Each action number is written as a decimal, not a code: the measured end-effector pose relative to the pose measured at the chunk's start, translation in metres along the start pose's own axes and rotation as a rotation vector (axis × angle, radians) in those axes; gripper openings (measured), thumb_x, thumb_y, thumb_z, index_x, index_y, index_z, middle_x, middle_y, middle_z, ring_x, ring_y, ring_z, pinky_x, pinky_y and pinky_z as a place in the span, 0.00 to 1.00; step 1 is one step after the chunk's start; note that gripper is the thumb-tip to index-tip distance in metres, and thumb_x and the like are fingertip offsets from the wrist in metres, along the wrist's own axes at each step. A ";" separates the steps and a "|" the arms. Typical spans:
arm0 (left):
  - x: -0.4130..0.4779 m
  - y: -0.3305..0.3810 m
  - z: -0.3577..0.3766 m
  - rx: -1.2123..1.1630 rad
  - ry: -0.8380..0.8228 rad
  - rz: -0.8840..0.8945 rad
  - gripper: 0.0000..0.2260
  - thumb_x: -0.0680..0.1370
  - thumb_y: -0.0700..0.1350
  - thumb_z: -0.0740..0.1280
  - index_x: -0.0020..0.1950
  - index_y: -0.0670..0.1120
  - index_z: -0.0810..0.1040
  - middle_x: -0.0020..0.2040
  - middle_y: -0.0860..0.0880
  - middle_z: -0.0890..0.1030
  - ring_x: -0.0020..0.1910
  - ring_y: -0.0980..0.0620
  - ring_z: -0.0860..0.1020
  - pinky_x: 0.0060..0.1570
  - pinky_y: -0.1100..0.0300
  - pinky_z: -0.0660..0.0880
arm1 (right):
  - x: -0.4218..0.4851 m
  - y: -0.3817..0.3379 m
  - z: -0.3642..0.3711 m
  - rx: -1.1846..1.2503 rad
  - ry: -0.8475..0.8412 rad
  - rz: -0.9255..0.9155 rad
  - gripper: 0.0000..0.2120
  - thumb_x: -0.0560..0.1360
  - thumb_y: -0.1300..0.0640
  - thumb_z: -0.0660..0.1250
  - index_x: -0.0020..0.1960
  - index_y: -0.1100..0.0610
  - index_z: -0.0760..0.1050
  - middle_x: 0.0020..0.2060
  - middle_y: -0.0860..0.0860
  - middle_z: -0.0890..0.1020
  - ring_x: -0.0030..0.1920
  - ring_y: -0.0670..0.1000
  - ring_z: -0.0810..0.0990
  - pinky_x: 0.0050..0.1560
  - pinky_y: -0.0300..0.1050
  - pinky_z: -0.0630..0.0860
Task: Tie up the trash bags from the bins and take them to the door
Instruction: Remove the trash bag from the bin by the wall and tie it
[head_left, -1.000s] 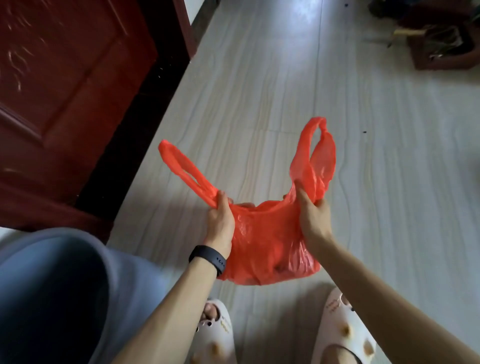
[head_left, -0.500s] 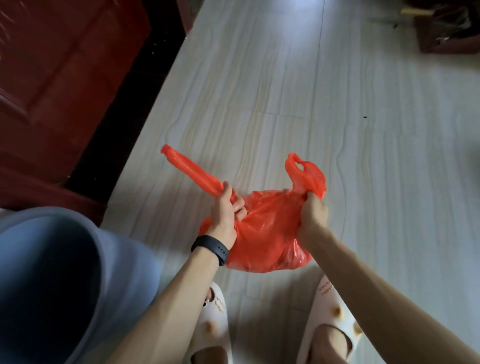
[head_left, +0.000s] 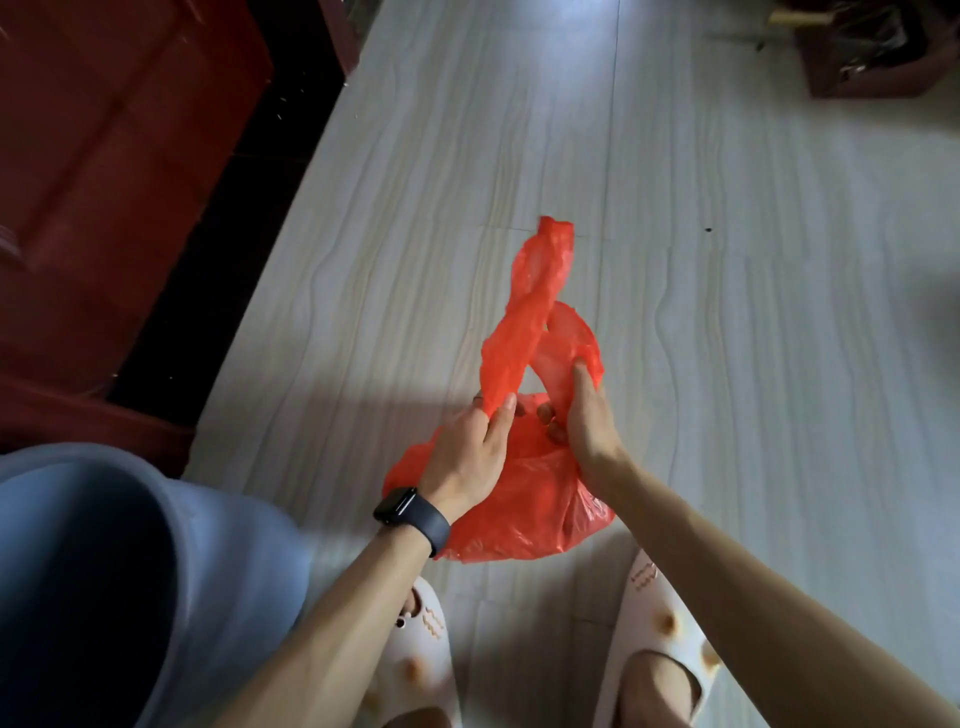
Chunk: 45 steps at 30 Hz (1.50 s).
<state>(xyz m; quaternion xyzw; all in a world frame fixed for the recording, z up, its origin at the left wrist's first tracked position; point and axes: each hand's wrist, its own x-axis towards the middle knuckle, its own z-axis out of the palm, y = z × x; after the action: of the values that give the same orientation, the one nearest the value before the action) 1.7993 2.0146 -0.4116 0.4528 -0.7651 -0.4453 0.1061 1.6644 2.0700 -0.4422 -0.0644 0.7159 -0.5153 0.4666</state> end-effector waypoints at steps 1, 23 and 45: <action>0.000 0.003 -0.001 0.078 0.002 0.057 0.17 0.83 0.53 0.56 0.54 0.43 0.78 0.42 0.42 0.82 0.46 0.40 0.81 0.44 0.53 0.72 | -0.001 0.000 0.000 -0.058 -0.002 -0.047 0.19 0.76 0.41 0.55 0.49 0.55 0.74 0.31 0.51 0.77 0.32 0.49 0.75 0.36 0.43 0.72; -0.001 -0.008 0.003 0.373 -0.159 0.300 0.17 0.78 0.62 0.61 0.60 0.54 0.76 0.50 0.53 0.84 0.48 0.51 0.82 0.44 0.52 0.78 | 0.000 -0.010 -0.029 0.405 -0.276 0.446 0.32 0.81 0.36 0.52 0.60 0.61 0.81 0.44 0.60 0.86 0.50 0.58 0.84 0.59 0.53 0.76; 0.037 -0.001 -0.034 -0.816 -0.745 -0.625 0.21 0.76 0.57 0.61 0.29 0.43 0.70 0.20 0.49 0.65 0.23 0.50 0.65 0.31 0.59 0.69 | -0.013 -0.006 -0.048 -0.684 -0.202 -0.409 0.08 0.71 0.57 0.75 0.44 0.43 0.85 0.40 0.39 0.83 0.42 0.35 0.81 0.46 0.28 0.74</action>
<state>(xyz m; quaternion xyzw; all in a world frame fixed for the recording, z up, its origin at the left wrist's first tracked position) 1.7983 1.9657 -0.4022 0.3926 -0.3510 -0.8388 -0.1383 1.6340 2.1078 -0.4281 -0.4071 0.7690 -0.3207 0.3742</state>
